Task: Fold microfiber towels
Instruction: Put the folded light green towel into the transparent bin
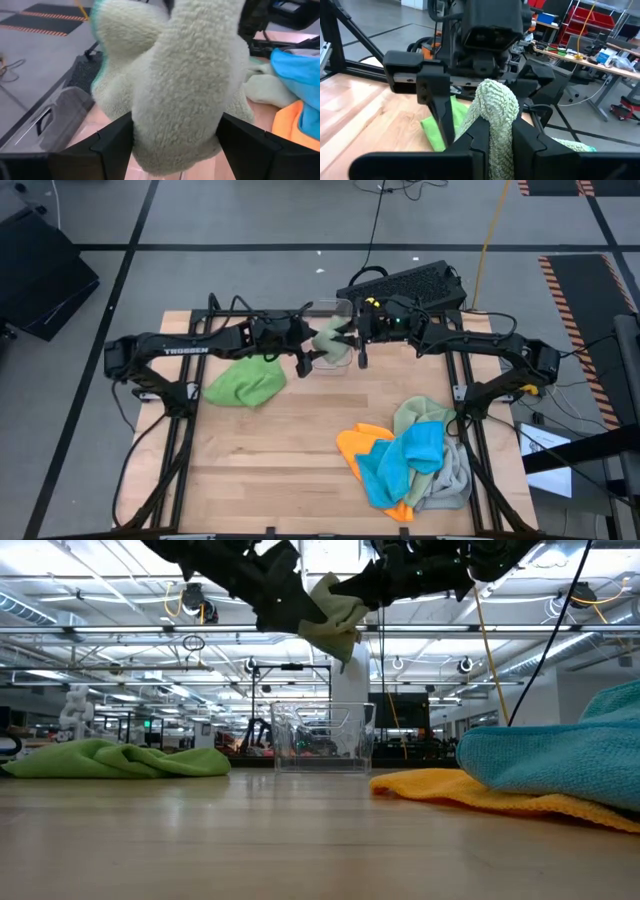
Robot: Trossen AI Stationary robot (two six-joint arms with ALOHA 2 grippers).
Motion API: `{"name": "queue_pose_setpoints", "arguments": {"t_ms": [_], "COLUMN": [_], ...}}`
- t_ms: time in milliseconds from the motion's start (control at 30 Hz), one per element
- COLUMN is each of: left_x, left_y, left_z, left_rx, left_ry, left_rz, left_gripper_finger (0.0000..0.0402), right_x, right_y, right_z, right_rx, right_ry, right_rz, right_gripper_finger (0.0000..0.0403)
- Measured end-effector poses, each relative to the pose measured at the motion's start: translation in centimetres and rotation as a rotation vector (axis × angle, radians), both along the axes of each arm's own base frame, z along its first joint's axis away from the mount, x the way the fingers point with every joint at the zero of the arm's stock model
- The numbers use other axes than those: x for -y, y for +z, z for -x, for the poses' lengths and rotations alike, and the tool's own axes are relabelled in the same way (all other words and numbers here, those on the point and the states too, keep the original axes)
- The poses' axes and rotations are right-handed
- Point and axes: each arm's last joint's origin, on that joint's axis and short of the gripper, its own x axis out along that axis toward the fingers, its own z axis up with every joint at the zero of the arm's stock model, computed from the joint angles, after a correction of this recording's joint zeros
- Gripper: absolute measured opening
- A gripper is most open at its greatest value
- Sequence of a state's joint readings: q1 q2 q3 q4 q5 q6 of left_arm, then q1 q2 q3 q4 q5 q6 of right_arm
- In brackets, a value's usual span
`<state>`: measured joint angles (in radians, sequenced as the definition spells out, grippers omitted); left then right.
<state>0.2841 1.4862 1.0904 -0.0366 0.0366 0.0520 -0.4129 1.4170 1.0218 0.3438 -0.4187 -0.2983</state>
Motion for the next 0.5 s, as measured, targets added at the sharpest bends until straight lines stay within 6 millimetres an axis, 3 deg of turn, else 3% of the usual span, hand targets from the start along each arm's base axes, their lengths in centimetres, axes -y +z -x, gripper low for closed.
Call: {"name": "queue_pose_setpoints", "arguments": {"t_ms": [233,500], "left_x": [0.0,0.3], "left_y": [0.0,1.5], "left_z": [0.0,1.4], "left_rx": [-0.002,0.018], "left_ry": [-0.060,-0.055], "left_rz": [-0.017,-0.003], "left_gripper_finger": [0.0247,0.0245], "right_x": [0.0,0.1], "right_y": [0.0,0.2], "right_z": [0.0,0.0], "right_rx": [0.003,0.010], "right_ry": [0.005,-0.015], "right_rz": [0.027,0.085], "right_gripper_finger": [0.0038,0.0038]}}
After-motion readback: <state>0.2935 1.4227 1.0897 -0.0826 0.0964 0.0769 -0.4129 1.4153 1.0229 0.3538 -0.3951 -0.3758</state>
